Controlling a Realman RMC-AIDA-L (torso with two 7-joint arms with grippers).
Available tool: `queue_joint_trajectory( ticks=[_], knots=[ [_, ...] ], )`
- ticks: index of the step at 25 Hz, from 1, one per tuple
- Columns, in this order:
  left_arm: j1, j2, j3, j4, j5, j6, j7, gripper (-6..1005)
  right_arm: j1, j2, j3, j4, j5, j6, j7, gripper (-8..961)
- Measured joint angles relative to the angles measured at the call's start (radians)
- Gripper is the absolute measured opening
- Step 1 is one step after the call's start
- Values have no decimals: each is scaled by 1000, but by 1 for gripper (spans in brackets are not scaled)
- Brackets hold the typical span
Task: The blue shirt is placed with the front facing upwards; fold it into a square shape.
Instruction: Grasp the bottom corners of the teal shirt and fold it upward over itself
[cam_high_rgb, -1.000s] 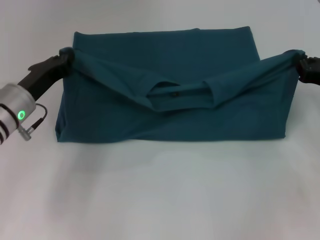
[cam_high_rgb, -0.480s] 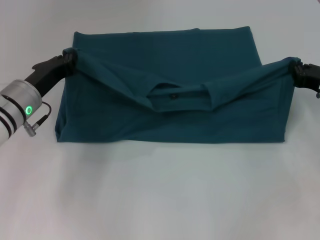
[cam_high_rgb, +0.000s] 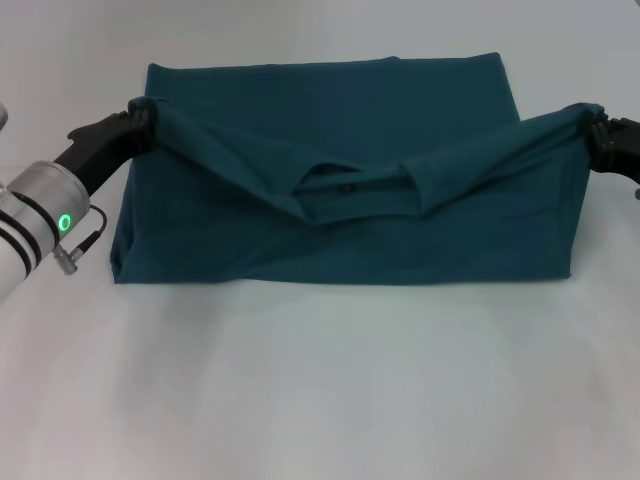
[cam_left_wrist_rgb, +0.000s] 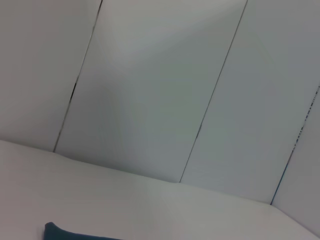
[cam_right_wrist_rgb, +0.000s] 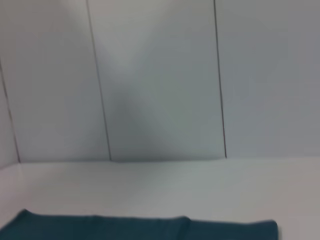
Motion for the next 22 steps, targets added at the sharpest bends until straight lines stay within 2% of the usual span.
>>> queue_joint_trajectory(
  ticks=[8, 22],
  knots=[
    [9, -1, 1, 0, -1, 17, 2, 37, -83, 8, 3, 36, 80, -182, -108, 30],
    [34, -2, 1, 3, -2, 51, 2, 37, -150, 8, 12, 188, 157, -281, -311, 31]
  ],
)
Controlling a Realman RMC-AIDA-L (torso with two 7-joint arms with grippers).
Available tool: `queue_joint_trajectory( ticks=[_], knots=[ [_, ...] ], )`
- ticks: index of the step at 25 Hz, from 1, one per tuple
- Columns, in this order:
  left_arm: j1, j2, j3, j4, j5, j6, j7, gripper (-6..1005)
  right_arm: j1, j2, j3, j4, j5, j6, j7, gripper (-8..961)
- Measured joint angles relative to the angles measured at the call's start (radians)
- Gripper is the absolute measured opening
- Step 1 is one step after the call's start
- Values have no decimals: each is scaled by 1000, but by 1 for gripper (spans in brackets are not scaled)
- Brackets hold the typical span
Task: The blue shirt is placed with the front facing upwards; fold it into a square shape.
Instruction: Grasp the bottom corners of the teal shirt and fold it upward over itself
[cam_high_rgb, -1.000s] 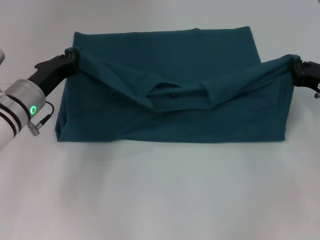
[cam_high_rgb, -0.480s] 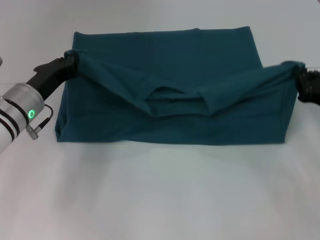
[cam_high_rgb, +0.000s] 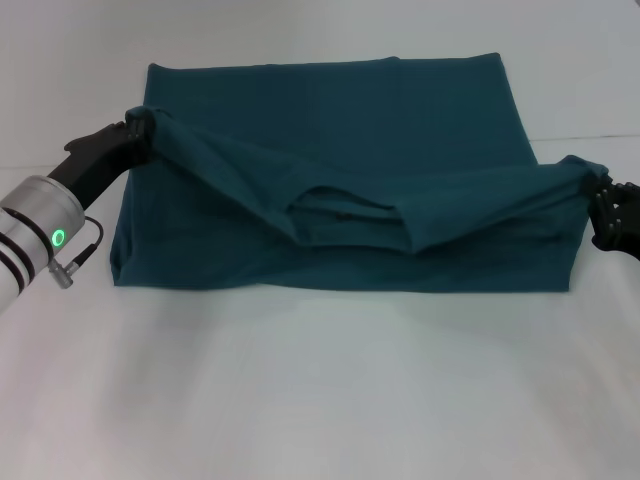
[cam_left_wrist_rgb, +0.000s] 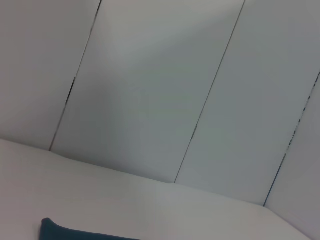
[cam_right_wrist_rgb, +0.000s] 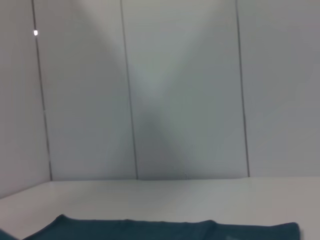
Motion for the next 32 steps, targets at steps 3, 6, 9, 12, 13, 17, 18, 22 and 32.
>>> queue_joint_trajectory(
  ticks=[3, 6, 9, 12, 13, 17, 18, 22, 32],
  knots=[
    [0, -1, 0, 0, 0, 1, 0, 37, 3, -4, 0, 11, 27, 16, -8, 30],
    [-2, -2, 0, 0, 0, 1, 1, 37, 16, -8, 1, 0, 37, 63, 17, 31],
    [-6, -2, 0, 0, 0, 1, 1, 37, 37, -12, -2, -11, 39, 133, 58, 31],
    [-9, -4, 0, 1, 0, 1, 1, 38, 64, -13, -8, -16, 36, 197, 80, 30],
    [-10, -4, 0, 1, 0, 1, 2, 38, 74, -12, -12, -16, 33, 217, 81, 30],
    [-13, -4, 2, 3, -4, 1, 4, 38, 113, -12, -36, -13, 27, 275, 82, 31],
    [-14, -4, 2, 6, -13, 1, 9, 38, 122, -12, -38, -12, 26, 290, 82, 31],
    [-25, -4, 4, 34, -73, -1, 68, 38, 158, -11, -50, -10, 26, 335, 82, 31],
    [-65, -4, 1, 64, -114, -58, 150, 38, 198, -14, -59, -27, 30, 414, 82, 31]
  ],
)
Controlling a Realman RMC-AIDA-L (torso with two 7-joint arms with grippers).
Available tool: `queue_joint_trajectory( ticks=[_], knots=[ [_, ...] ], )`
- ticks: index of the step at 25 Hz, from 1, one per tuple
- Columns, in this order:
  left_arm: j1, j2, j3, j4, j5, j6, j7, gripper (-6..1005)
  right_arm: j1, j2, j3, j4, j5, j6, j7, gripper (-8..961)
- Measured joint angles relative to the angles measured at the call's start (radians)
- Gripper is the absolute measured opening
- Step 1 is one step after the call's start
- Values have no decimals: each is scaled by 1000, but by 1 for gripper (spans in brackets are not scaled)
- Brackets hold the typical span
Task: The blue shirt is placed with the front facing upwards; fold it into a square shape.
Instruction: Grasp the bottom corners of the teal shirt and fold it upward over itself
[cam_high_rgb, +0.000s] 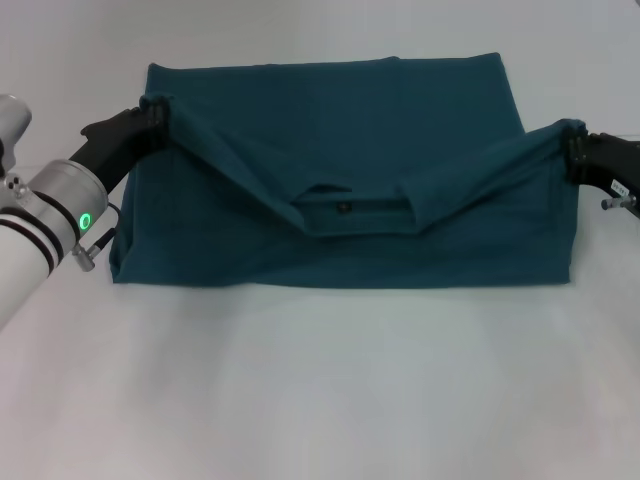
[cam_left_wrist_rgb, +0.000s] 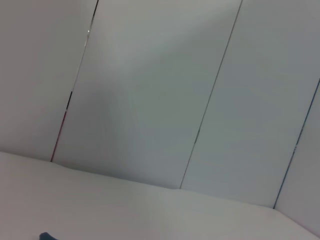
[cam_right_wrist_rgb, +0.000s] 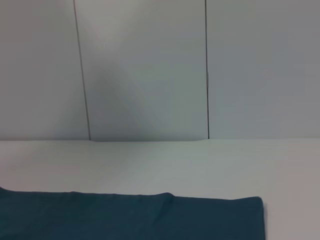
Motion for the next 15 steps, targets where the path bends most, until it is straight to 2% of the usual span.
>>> queue_joint_trajectory(
  ticks=[15],
  knots=[
    [-53, 1, 1, 9, -12, -116, 9, 40, 16, -13, 5, -14, 5, 51, 17, 30]
  ],
)
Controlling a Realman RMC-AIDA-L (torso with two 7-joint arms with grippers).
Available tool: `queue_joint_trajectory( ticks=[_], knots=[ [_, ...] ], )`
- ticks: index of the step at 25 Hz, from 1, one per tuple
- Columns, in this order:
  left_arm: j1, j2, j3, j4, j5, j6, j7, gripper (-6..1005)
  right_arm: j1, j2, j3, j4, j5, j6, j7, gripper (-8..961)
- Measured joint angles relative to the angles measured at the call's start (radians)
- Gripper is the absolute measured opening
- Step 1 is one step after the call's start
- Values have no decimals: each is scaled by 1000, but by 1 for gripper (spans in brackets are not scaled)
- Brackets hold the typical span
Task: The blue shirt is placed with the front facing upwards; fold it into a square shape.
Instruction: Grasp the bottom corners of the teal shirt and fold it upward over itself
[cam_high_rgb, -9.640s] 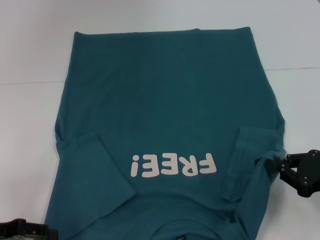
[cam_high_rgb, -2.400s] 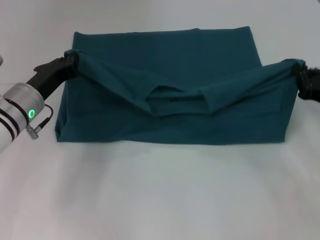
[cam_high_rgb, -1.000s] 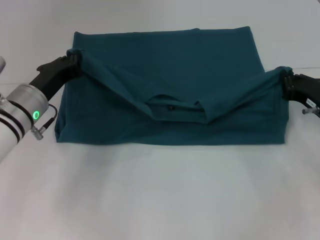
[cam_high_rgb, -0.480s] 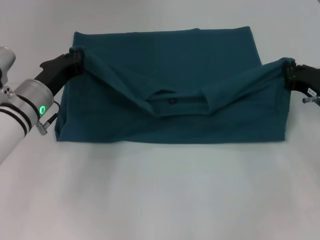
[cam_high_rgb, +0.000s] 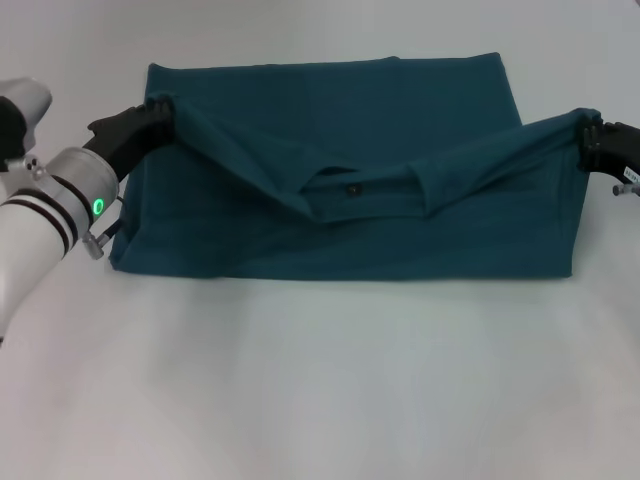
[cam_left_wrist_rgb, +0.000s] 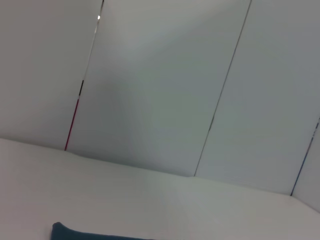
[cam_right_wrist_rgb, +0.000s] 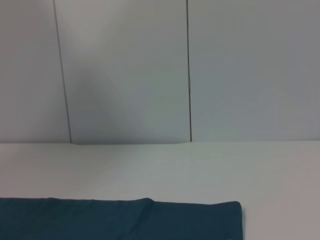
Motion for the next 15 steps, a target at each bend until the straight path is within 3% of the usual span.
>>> queue_joint_trajectory(
  ticks=[15],
  knots=[
    [-56, 4, 8, 10, 1, -118, 1, 42, 42, -12, -7, 9, -8, 103, 1, 30]
  ],
)
